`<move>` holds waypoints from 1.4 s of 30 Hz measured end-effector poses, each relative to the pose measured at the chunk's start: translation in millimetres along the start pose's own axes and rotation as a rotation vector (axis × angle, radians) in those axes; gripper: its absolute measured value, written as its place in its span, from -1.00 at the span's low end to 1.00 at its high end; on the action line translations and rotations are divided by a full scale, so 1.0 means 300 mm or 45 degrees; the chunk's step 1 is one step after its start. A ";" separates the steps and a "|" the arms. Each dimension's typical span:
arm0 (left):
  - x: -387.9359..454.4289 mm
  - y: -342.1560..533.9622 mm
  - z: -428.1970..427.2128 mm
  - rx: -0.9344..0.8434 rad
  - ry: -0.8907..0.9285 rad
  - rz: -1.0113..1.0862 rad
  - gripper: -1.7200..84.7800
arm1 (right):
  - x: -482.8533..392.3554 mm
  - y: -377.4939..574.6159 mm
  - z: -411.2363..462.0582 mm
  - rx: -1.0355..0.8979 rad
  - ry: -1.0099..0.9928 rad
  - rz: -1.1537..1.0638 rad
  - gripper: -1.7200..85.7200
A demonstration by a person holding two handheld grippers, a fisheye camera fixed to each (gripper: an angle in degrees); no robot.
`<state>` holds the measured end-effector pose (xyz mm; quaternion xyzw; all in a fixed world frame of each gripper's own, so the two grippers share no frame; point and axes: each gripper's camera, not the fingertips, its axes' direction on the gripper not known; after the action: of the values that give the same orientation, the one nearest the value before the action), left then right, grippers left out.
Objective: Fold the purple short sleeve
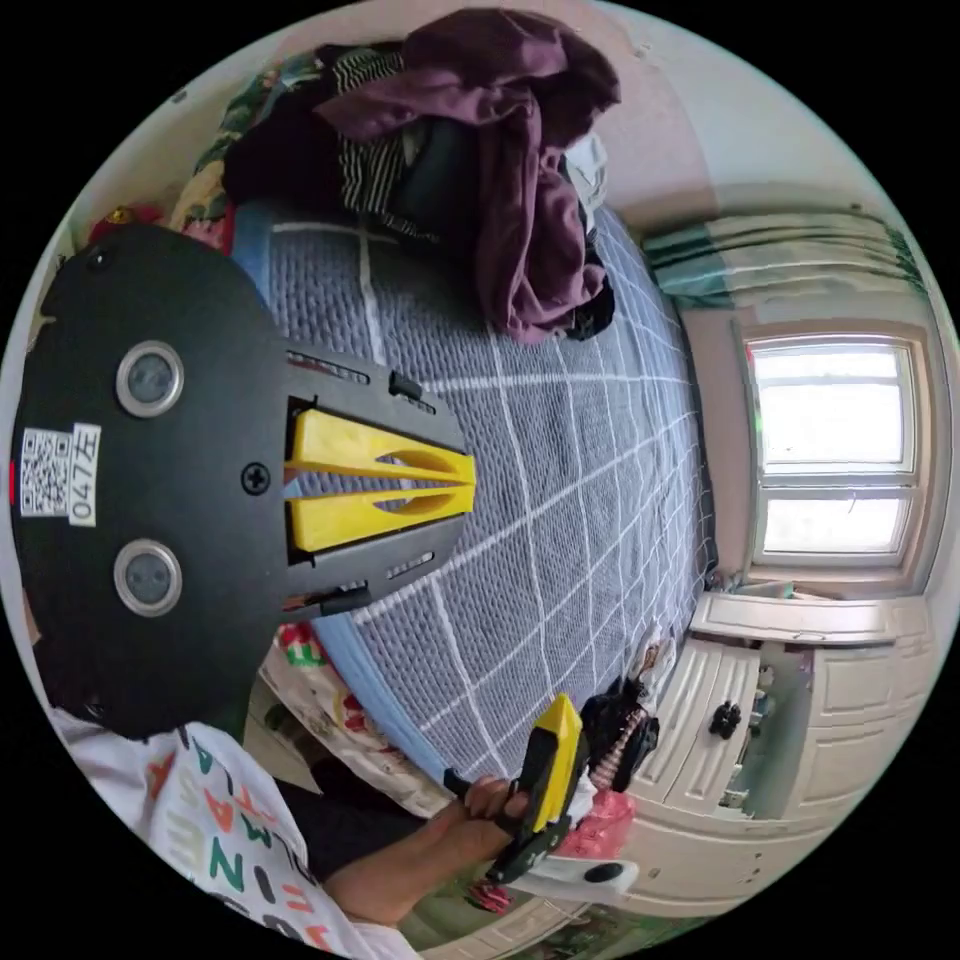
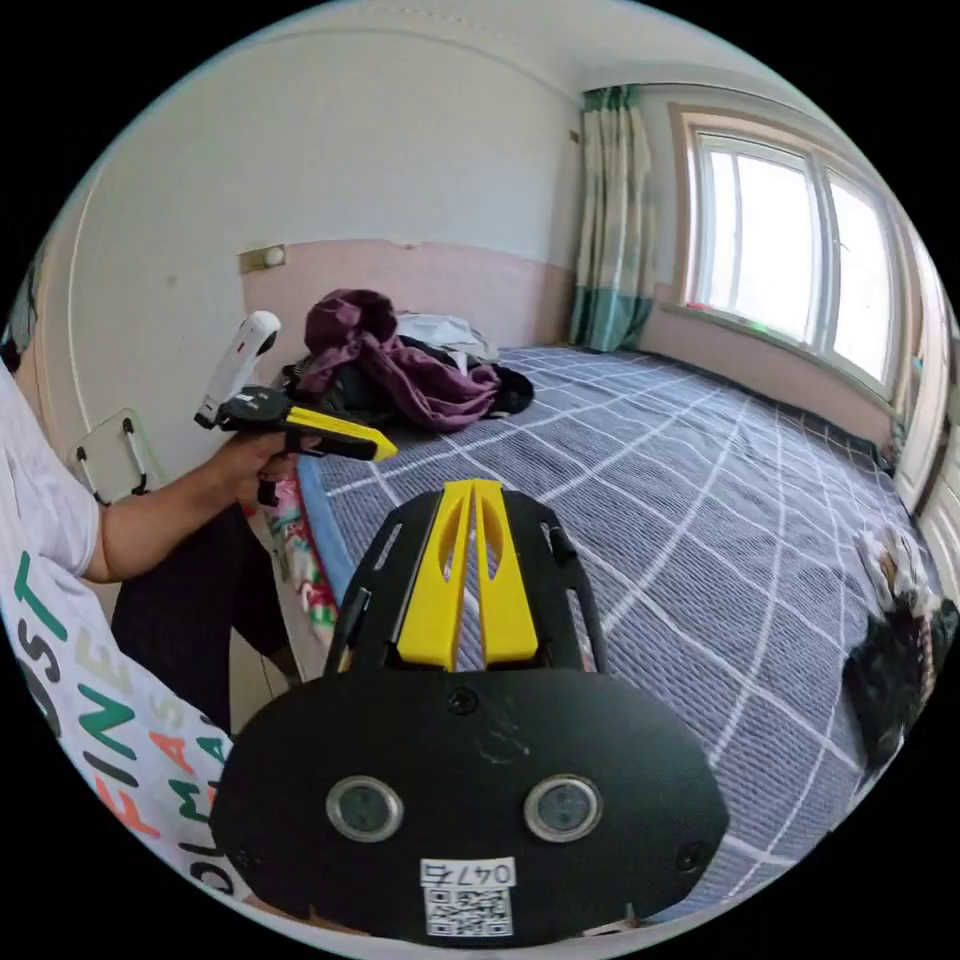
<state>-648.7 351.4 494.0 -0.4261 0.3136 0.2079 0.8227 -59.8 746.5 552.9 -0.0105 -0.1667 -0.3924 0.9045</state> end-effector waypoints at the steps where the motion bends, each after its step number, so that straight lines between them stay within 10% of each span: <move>1: -0.023 0.040 -0.032 0.006 -0.070 0.022 -0.98 | -0.064 -0.031 0.040 0.012 -0.035 -0.031 -0.99; 18: -0.587 0.525 -0.476 0.299 -0.074 -0.655 -0.98 | -0.801 -0.698 0.534 0.151 -0.317 -0.775 -0.81; 26: -0.723 0.669 -0.645 0.449 -0.335 -0.846 -0.96 | -0.995 -0.946 0.914 -0.216 -0.194 -0.687 -0.72; 31: -0.843 0.601 -0.736 0.381 -0.566 -0.801 -0.71 | -0.949 -0.913 0.884 -0.185 -0.233 -0.679 -0.88; 37: -0.988 0.539 -0.739 0.480 -0.334 -0.686 -0.47 | -0.770 -0.900 0.690 -0.157 -0.455 -0.519 -0.91; 42: -0.943 0.421 -0.721 0.377 -0.185 -0.412 -0.90 | -0.587 -0.877 0.478 -0.090 -0.507 -0.440 -0.91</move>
<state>-1001.7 220.0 522.7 -0.3295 0.2080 0.0552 0.9193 -401.5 710.4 604.4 -0.0904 -0.3269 -0.5366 0.7726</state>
